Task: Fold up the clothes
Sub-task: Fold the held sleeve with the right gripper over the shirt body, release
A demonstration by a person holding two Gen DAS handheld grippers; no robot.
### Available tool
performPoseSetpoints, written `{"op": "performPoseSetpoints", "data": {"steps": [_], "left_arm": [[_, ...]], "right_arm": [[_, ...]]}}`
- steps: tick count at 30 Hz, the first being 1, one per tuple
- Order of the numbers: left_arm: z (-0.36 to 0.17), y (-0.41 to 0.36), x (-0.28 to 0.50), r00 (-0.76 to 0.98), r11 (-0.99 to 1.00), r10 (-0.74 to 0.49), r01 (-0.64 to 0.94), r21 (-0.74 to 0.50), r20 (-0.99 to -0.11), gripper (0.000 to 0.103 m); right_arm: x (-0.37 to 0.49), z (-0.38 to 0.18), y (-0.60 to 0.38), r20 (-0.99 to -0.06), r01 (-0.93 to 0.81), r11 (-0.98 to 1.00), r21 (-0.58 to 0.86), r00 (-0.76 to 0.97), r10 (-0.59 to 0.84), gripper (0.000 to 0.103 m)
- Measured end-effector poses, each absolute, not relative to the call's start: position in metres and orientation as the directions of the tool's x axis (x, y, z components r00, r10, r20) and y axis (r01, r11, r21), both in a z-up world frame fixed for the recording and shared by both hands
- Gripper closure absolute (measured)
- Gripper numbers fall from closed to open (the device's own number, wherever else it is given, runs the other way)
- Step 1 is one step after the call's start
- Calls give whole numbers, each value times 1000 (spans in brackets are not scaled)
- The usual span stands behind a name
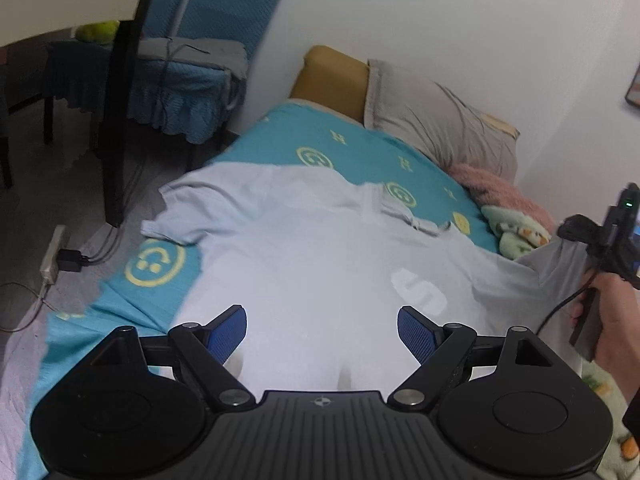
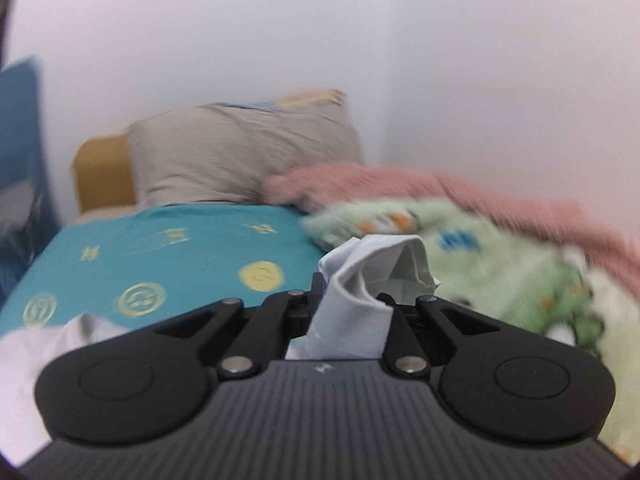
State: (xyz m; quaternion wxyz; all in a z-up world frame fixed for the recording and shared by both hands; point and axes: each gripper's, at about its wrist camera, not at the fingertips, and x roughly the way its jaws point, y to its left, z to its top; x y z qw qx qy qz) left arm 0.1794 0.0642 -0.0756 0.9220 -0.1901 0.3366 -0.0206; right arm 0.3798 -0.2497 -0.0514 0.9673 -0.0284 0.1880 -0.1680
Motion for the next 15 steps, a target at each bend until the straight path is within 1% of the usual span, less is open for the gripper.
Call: {"op": "performPoseSetpoints", "data": {"steps": [3, 5, 6, 8, 10, 13, 14, 15], "left_arm": [[-73, 84, 177, 781, 938, -107, -126, -322, -615, 17], [-75, 98, 175, 781, 923, -96, -163, -350, -618, 17], [-76, 103, 175, 782, 911, -107, -170, -376, -613, 17], [-79, 105, 176, 781, 909, -121, -161, -385, -612, 17], [-83, 104, 179, 779, 913, -130, -147, -381, -613, 17], [-91, 106, 185, 771, 909, -146, -142, -392, -620, 17], [-95, 108, 188, 765, 903, -154, -148, -404, -625, 17], [-98, 109, 190, 760, 896, -161, -155, -415, -630, 17]], "right_arm": [[390, -81, -185, -380, 211, 959, -190, 885, -270, 97], [397, -101, -142, -402, 139, 963, -233, 887, -225, 97], [400, -112, -120, -414, 102, 962, -254, 887, -203, 97], [407, -134, -84, -440, 41, 958, -284, 882, -168, 97], [414, -153, -68, -469, 16, 962, -274, 871, -148, 96], [406, -150, -71, -480, -11, 972, -235, 871, -106, 93], [403, -149, -72, -482, -20, 975, -221, 871, -92, 83], [400, -147, -74, -485, -29, 978, -208, 871, -77, 51]]}}
